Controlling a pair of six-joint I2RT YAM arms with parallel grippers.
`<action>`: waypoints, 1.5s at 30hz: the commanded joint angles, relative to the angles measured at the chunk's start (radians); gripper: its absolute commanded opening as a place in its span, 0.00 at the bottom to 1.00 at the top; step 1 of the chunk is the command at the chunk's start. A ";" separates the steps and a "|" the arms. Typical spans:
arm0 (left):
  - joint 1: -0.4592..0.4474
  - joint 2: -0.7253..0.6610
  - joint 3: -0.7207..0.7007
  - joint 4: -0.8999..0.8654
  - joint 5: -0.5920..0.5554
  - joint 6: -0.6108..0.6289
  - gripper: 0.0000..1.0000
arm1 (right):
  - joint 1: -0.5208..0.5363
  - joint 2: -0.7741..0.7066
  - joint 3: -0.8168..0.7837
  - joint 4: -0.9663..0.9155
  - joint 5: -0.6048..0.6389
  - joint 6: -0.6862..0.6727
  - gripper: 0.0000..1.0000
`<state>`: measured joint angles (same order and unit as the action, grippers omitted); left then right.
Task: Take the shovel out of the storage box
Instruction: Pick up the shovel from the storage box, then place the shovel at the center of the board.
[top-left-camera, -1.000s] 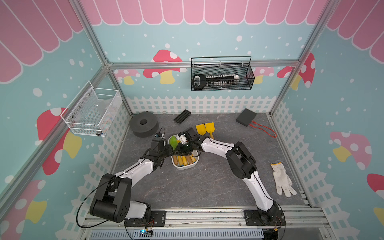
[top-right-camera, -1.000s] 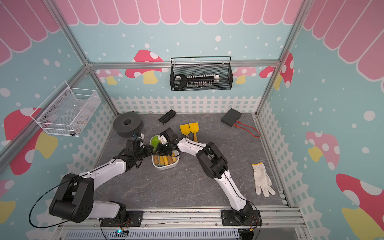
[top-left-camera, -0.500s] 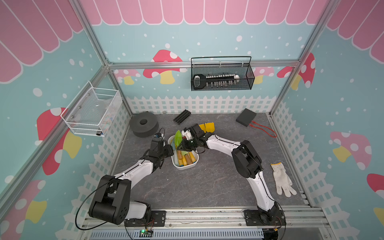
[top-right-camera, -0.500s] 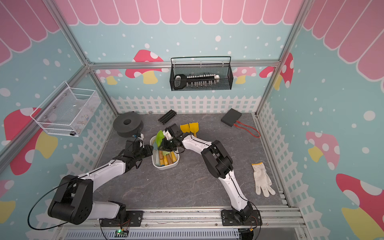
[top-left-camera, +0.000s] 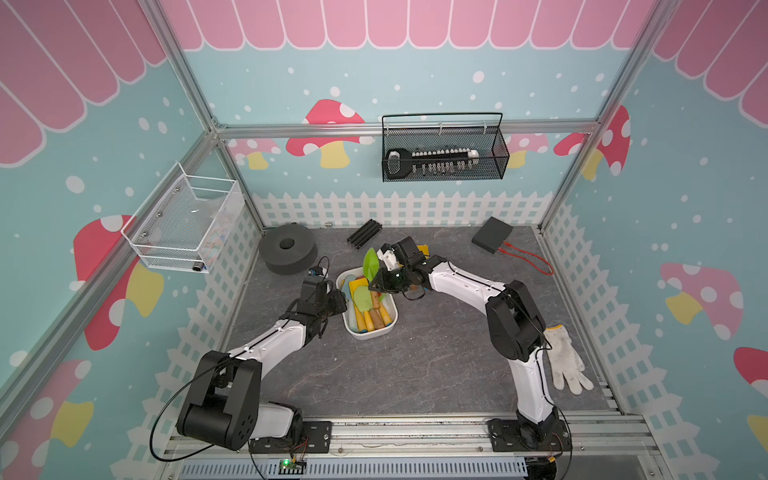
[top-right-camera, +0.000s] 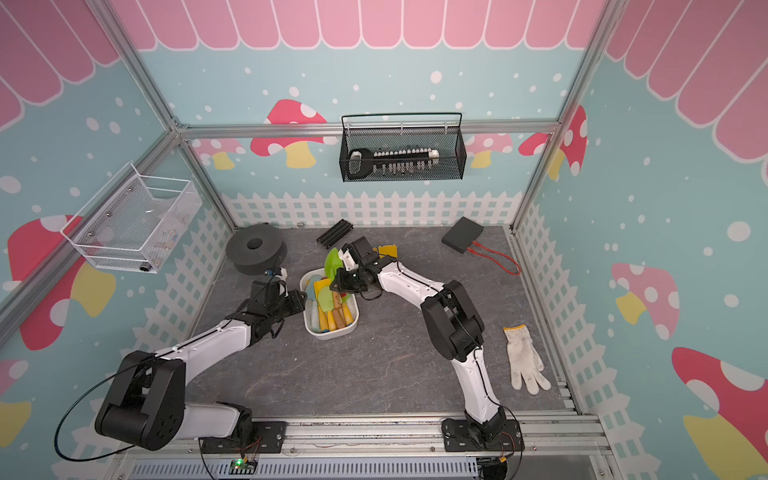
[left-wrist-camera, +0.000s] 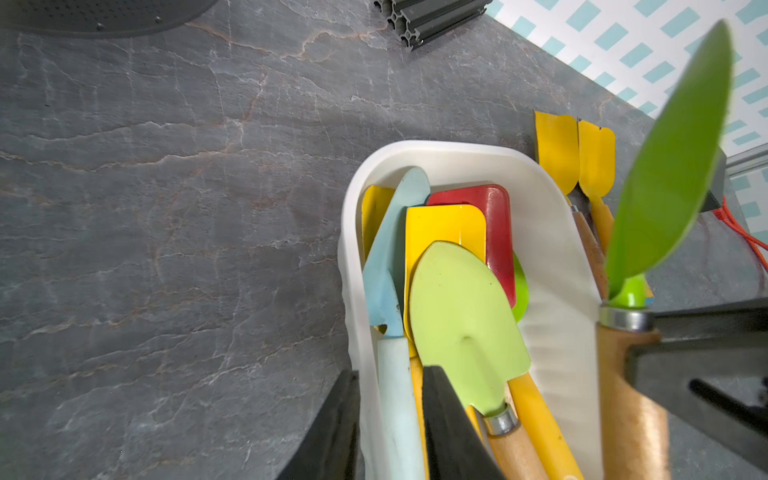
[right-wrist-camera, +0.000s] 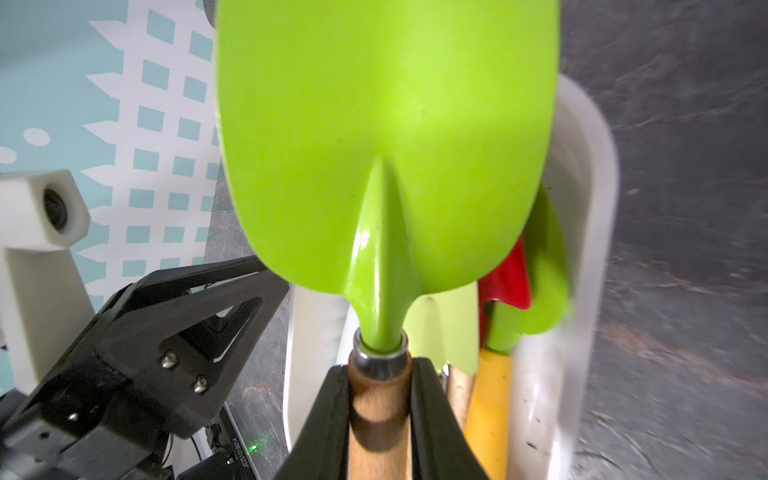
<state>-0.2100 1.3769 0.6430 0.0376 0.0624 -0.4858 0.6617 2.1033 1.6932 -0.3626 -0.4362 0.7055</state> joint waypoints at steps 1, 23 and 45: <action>-0.001 0.004 0.020 -0.021 -0.018 0.010 0.30 | -0.029 -0.072 -0.025 -0.065 0.054 -0.074 0.15; 0.000 0.013 0.024 -0.019 -0.008 0.010 0.30 | -0.151 -0.114 0.053 -0.419 0.408 -0.311 0.16; -0.001 0.025 0.027 -0.021 -0.015 0.012 0.31 | -0.307 0.172 0.304 -0.479 0.373 -0.291 0.16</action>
<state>-0.2100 1.3933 0.6441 0.0334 0.0559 -0.4850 0.3649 2.2421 1.9553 -0.8268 -0.0536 0.3923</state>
